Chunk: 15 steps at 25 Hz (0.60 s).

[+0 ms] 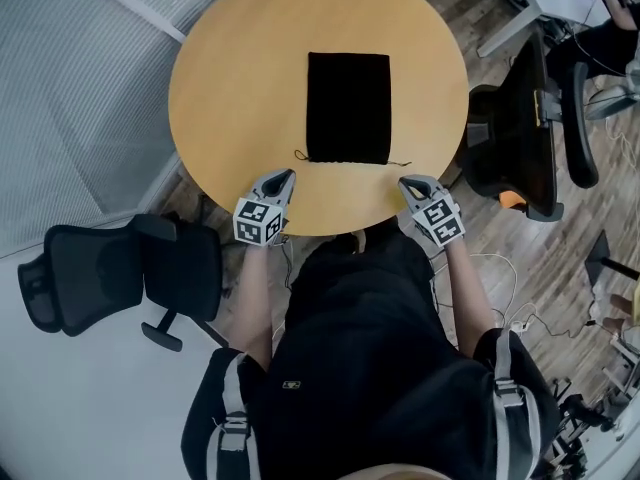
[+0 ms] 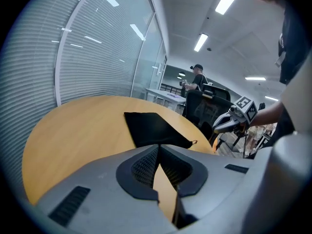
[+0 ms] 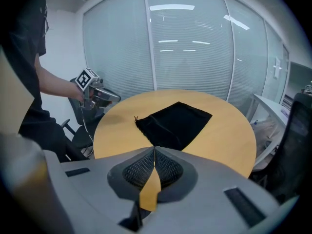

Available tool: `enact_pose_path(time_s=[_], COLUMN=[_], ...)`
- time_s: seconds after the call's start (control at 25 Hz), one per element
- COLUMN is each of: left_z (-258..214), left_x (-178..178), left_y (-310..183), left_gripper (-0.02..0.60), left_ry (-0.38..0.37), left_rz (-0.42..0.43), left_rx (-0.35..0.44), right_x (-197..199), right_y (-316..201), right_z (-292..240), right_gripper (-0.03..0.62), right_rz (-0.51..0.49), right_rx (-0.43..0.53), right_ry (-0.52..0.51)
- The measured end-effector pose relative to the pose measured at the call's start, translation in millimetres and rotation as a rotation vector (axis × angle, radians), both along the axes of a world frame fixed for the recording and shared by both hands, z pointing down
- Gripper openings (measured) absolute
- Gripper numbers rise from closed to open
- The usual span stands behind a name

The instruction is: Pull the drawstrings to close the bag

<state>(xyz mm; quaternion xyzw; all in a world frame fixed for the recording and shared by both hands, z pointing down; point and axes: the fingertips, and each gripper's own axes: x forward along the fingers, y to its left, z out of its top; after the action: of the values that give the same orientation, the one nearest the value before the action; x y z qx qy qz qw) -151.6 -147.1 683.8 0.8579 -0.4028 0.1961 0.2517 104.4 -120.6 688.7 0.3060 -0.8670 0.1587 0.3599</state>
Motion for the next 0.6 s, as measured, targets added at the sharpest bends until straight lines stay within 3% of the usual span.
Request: enact_pose_path(time_s=[0.2, 0.4, 0.6], left_z=[37.1, 71.2, 96.6], left_x=[-1.6, 1.3, -6.7], left_y=[-17.6, -33.0, -42.9], left_gripper=[0.02, 0.02, 0.021], left_ry=[-0.107, -0.144, -0.248], left_rz=[0.063, 0.107, 0.161], left_rx=[-0.021, -0.076, -0.1], right_x=[5.6, 14.9, 21.2], right_y=[-9.5, -20.7, -26.1], right_z=[23.4, 46.4, 72.4], right_gripper=[0.06, 0.061, 0.104], right_rz=[0.011, 0.039, 0.06], right_rx=[-0.028, -0.044, -0.095], right_ry=[0.047, 0.1, 0.128])
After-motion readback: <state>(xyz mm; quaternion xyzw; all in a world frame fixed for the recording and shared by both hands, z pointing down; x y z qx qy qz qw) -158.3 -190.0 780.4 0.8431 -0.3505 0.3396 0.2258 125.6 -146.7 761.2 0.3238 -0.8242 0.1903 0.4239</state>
